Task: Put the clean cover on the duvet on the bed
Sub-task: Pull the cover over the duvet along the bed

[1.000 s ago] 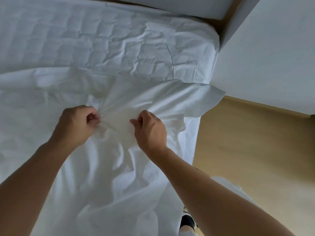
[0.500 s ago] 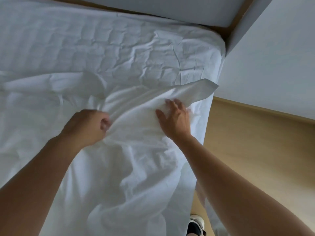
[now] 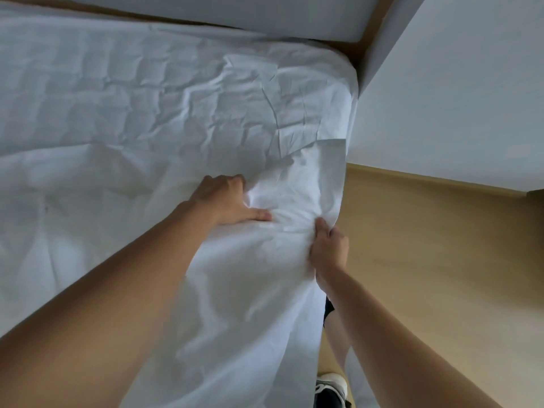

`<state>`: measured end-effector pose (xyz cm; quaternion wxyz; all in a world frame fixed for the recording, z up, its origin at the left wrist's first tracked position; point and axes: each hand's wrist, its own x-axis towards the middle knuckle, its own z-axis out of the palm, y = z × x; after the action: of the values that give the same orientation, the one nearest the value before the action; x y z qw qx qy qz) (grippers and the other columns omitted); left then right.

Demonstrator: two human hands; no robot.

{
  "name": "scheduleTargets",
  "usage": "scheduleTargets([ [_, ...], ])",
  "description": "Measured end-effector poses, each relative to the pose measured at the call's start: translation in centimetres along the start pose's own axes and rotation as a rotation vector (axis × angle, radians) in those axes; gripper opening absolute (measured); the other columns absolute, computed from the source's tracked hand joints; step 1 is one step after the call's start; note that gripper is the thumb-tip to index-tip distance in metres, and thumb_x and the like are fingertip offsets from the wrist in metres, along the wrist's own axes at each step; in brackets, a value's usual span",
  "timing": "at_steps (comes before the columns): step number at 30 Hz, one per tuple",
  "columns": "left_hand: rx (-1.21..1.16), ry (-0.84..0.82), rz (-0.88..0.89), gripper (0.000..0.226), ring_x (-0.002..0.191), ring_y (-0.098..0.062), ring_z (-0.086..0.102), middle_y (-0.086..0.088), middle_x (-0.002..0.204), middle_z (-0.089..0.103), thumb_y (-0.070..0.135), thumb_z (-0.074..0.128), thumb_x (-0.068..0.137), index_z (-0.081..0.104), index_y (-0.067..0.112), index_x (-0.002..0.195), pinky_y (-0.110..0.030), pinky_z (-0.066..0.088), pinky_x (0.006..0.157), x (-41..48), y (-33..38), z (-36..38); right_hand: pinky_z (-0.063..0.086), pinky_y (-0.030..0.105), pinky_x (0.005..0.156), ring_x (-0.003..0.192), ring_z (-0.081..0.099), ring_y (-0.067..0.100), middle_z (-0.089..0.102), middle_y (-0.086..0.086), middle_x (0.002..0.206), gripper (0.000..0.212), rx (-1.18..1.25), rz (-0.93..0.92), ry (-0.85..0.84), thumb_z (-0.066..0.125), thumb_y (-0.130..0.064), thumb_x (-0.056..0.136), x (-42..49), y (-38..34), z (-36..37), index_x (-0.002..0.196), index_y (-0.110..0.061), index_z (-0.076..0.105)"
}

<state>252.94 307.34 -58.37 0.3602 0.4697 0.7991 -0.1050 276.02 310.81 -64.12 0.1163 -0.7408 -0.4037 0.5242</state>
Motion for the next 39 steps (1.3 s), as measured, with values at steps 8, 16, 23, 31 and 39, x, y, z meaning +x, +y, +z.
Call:
scheduleTargets([
  [8, -0.057, 0.302, -0.17, 0.091, 0.074, -0.027, 0.056, -0.001, 0.076, 0.058, 0.104, 0.049, 0.049, 0.053, 0.018, 0.079, -0.037, 0.049, 0.068, 0.0, -3.5, -0.1, 0.05, 0.038, 0.09, 0.1, 0.062, 0.021, 0.068, -0.004, 0.105, 0.076, -0.185, -0.015, -0.278, 0.049, -0.087, 0.074, -5.6, 0.1, 1.0, 0.113, -0.023, 0.063],
  [16, -0.042, 0.47, -0.229, 0.065, 0.067, -0.027, 0.051, -0.001, 0.069, 0.054, 0.081, 0.073, 0.063, 0.045, 0.022, 0.062, -0.033, 0.036, 0.064, 0.8, -2.3, -2.9, 0.048, 0.037, 0.098, 0.097, 0.063, 0.019, 0.068, -0.001, 0.102, 0.037, -0.192, 0.238, -0.409, 0.033, -0.043, 0.108, -10.1, 4.7, 3.0, 0.097, -0.021, 0.061],
  [23, -0.017, 0.345, -0.085, 0.08, 0.114, -0.031, 0.056, -0.006, 0.114, 0.062, 0.089, 0.058, 0.068, 0.065, 0.018, 0.104, -0.043, 0.038, 0.097, -0.8, -1.3, -2.8, 0.041, 0.04, 0.09, 0.107, 0.055, 0.031, 0.061, 0.004, 0.11, 0.067, -0.387, -0.041, -0.167, 0.032, -0.07, 0.093, -9.5, 3.4, 1.8, 0.126, -0.016, 0.054],
  [31, 0.132, 0.429, -0.785, 0.068, 0.138, -0.044, 0.035, -0.021, 0.147, 0.041, 0.068, 0.037, 0.091, 0.053, 0.02, 0.138, -0.069, 0.009, 0.116, -7.9, -18.6, -4.3, 0.044, 0.039, 0.087, 0.107, 0.053, 0.024, 0.057, 0.003, 0.122, 0.057, -0.67, -1.301, -0.339, 0.06, -0.064, 0.087, -12.6, -3.3, 6.9, 0.124, -0.02, 0.06],
  [39, -0.321, 0.411, -0.932, 0.012, 0.093, -0.043, 0.063, -0.025, 0.101, 0.065, 0.014, 0.05, 0.097, 0.057, 0.007, 0.105, -0.049, 0.052, 0.084, -20.4, -24.8, 7.5, 0.053, 0.036, 0.085, 0.099, 0.068, 0.029, 0.065, 0.009, 0.11, 0.022, -1.203, -1.165, -0.636, 0.05, -0.01, 0.094, -13.9, -3.7, 13.6, 0.114, -0.014, 0.057],
])
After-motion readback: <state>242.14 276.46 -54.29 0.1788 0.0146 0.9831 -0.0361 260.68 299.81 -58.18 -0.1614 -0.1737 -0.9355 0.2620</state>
